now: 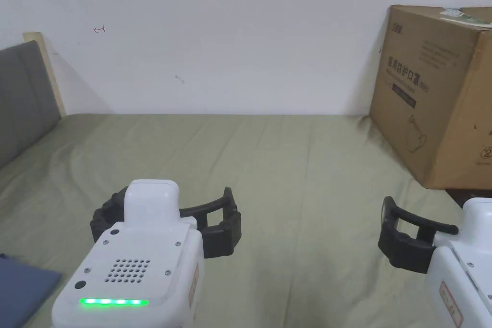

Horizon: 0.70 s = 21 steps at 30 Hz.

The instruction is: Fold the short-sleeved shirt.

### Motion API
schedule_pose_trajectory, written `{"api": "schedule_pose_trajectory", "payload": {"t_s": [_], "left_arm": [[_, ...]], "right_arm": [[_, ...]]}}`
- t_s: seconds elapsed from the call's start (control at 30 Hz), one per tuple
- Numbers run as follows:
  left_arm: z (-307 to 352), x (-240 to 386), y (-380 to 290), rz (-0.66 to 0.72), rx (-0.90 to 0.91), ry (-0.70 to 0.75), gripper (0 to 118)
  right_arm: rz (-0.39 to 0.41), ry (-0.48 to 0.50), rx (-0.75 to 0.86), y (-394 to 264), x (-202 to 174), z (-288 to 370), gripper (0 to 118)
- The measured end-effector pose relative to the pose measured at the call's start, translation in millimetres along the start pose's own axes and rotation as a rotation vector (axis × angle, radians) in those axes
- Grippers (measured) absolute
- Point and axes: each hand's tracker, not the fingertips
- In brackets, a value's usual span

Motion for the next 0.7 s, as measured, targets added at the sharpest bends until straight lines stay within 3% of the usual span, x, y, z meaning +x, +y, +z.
{"api": "schedule_pose_trajectory", "payload": {"t_s": [0.13,0.3,0.57,0.7], "left_arm": [[-2,1,3,0.003,-0.01,-0.012,118],[-7,6,1,-0.066,-0.001,0.076,118],[-8,0,4,-0.028,0.007,0.072,118],[-14,0,2,-0.035,-0.003,0.14,118]], "right_arm": [[0.019,0.014,-0.007,-4,-2,-6,118],[0.03,0.024,-0.005,-1,-7,-2,118],[0.037,0.02,-0.026,-4,-9,-5,118],[0.036,0.018,-0.036,-6,-11,-7,118]]}}
